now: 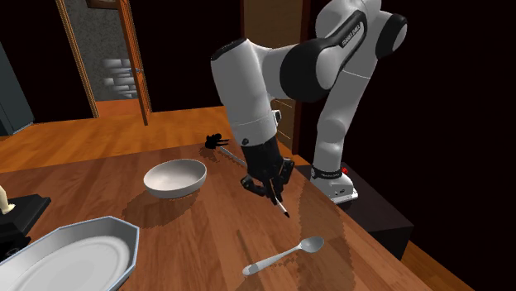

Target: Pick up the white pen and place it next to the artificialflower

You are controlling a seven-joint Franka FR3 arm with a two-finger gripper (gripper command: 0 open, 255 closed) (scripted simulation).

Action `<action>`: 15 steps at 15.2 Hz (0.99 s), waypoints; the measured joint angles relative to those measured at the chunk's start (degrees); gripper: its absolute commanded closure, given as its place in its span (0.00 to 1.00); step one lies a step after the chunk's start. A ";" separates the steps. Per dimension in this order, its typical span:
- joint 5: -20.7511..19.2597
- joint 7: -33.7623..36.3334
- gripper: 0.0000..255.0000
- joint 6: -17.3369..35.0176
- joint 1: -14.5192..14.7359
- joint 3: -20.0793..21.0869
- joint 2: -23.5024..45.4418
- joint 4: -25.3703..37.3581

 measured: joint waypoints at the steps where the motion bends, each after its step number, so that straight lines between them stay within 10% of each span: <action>1: 0.22 -0.33 1.00 -0.97 0.24 -0.73 -0.57 0.49; 9: 0.92 -0.53 1.00 -7.44 1.31 -3.82 -2.87 5.09; 15: 3.00 -9.81 1.00 -11.16 4.33 -14.44 -11.34 -1.05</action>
